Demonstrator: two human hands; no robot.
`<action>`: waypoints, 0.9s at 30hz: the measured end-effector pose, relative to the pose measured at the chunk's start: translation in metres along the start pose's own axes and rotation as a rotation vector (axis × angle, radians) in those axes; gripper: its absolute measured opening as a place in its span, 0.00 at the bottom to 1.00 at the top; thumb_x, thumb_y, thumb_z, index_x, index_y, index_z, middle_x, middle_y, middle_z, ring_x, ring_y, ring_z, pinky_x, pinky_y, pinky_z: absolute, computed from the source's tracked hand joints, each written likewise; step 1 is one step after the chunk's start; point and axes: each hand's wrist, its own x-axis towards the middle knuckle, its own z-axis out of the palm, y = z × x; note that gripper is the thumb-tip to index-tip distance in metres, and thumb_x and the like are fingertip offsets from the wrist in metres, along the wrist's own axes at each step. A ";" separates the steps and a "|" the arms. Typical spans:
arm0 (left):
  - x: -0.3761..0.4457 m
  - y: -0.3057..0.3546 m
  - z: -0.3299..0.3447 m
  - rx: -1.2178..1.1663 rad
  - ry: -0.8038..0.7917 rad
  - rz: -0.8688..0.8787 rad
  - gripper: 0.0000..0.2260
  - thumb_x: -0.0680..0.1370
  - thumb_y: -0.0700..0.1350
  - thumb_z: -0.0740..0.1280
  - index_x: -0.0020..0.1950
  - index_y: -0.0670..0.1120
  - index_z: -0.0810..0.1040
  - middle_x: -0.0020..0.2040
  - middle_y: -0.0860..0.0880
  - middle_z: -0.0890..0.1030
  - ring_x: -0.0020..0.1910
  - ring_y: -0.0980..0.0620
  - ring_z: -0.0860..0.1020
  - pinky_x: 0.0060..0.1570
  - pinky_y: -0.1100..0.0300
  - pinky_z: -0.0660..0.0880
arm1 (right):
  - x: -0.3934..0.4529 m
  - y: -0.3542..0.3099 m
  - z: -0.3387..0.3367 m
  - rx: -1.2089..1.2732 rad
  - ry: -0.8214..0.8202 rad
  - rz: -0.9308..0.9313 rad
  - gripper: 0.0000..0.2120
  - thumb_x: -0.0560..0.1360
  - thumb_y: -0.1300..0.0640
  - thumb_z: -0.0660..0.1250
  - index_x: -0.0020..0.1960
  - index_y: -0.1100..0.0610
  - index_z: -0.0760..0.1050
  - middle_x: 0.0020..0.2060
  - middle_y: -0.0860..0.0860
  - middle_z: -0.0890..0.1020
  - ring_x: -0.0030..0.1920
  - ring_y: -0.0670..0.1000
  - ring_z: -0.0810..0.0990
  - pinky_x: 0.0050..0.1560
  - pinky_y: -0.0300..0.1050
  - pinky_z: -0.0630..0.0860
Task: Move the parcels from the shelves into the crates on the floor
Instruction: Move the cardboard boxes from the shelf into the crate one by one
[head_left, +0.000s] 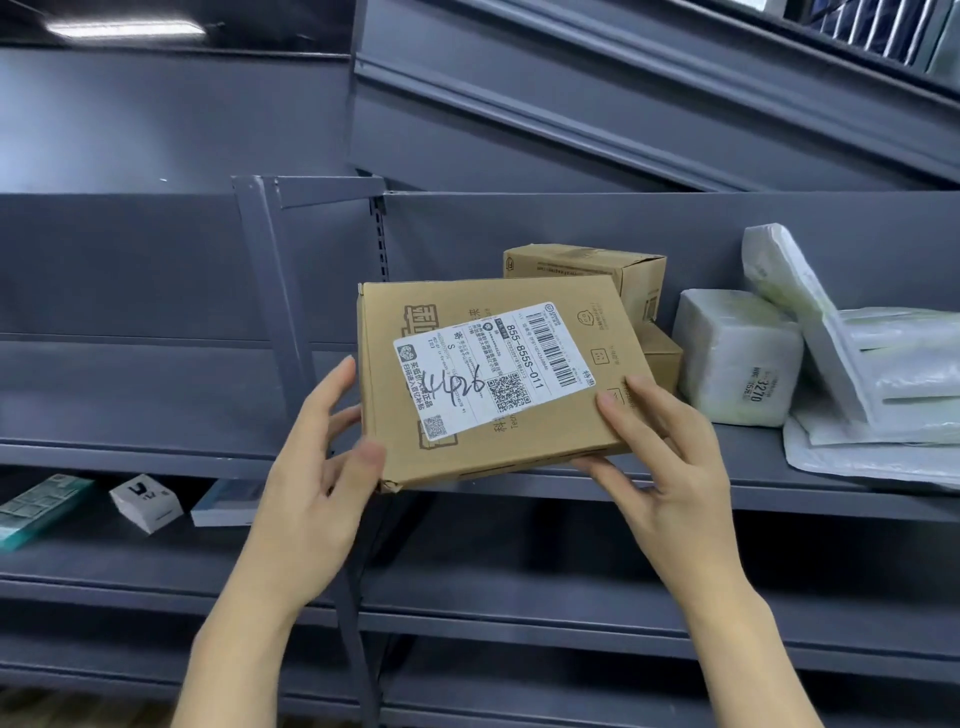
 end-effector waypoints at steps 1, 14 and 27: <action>0.005 -0.002 0.000 -0.027 0.015 -0.056 0.32 0.66 0.76 0.57 0.68 0.68 0.59 0.63 0.72 0.70 0.65 0.65 0.69 0.58 0.69 0.70 | 0.000 0.001 0.001 -0.001 -0.004 -0.009 0.25 0.69 0.54 0.72 0.64 0.51 0.71 0.63 0.53 0.72 0.59 0.58 0.73 0.64 0.43 0.68; 0.038 0.005 0.004 -0.235 0.038 -0.213 0.37 0.74 0.38 0.68 0.69 0.70 0.55 0.60 0.47 0.73 0.45 0.59 0.82 0.43 0.53 0.80 | 0.008 0.006 0.001 0.058 -0.135 0.185 0.34 0.72 0.57 0.70 0.74 0.56 0.59 0.74 0.57 0.58 0.73 0.39 0.54 0.70 0.29 0.53; 0.012 0.000 0.067 -0.224 0.270 -0.044 0.30 0.65 0.42 0.74 0.57 0.57 0.59 0.60 0.56 0.69 0.53 0.69 0.74 0.47 0.68 0.76 | -0.014 -0.043 0.024 0.255 -0.357 0.314 0.46 0.70 0.38 0.67 0.76 0.44 0.40 0.77 0.45 0.50 0.75 0.39 0.45 0.69 0.26 0.45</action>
